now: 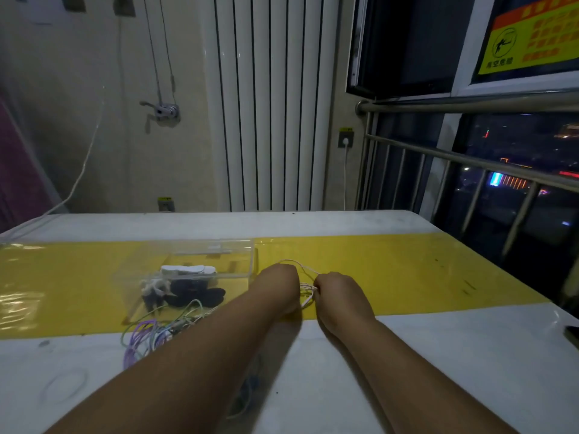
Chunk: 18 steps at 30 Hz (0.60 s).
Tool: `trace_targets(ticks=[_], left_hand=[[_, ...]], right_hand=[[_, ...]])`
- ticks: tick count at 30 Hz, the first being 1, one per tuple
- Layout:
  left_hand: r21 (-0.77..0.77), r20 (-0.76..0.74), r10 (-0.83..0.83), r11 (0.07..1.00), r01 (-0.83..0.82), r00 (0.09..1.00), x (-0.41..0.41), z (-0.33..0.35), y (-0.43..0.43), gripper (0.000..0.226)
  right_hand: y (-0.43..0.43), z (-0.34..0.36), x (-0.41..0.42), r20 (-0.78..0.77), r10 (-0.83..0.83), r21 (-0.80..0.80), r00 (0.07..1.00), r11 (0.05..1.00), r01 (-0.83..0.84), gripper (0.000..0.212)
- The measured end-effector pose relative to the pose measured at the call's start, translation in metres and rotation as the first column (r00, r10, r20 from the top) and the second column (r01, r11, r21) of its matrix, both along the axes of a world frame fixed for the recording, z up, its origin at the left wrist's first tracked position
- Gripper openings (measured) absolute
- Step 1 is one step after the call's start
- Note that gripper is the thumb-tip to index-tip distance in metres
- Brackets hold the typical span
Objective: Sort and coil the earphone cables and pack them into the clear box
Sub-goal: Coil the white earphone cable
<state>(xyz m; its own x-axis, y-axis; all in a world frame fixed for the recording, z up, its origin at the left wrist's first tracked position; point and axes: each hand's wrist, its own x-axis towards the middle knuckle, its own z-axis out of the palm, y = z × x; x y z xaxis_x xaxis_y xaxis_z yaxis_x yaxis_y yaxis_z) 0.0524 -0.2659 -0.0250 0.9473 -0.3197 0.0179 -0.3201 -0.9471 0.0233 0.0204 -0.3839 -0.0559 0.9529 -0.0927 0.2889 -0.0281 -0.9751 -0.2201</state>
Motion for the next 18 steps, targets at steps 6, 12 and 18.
trace_targets(ticks=[6,12,18], left_hand=[[-0.166,-0.208,-0.043,0.986,0.008,0.977,-0.012,0.003,0.002,0.040],[-0.349,0.077,-0.024,0.936,0.049,0.997,-0.030,0.019,0.010,0.025],[-0.645,0.232,0.035,0.754,0.127,0.972,-0.042,0.064,0.033,0.007]], right_hand=[[-0.002,0.012,-0.005,0.051,-0.127,0.622,0.991,0.780,0.068,0.014],[0.015,0.038,-0.016,0.201,-0.142,0.833,0.969,0.546,-0.093,0.013],[0.032,0.079,-0.027,0.379,-0.162,0.811,0.911,0.533,-0.243,0.017]])
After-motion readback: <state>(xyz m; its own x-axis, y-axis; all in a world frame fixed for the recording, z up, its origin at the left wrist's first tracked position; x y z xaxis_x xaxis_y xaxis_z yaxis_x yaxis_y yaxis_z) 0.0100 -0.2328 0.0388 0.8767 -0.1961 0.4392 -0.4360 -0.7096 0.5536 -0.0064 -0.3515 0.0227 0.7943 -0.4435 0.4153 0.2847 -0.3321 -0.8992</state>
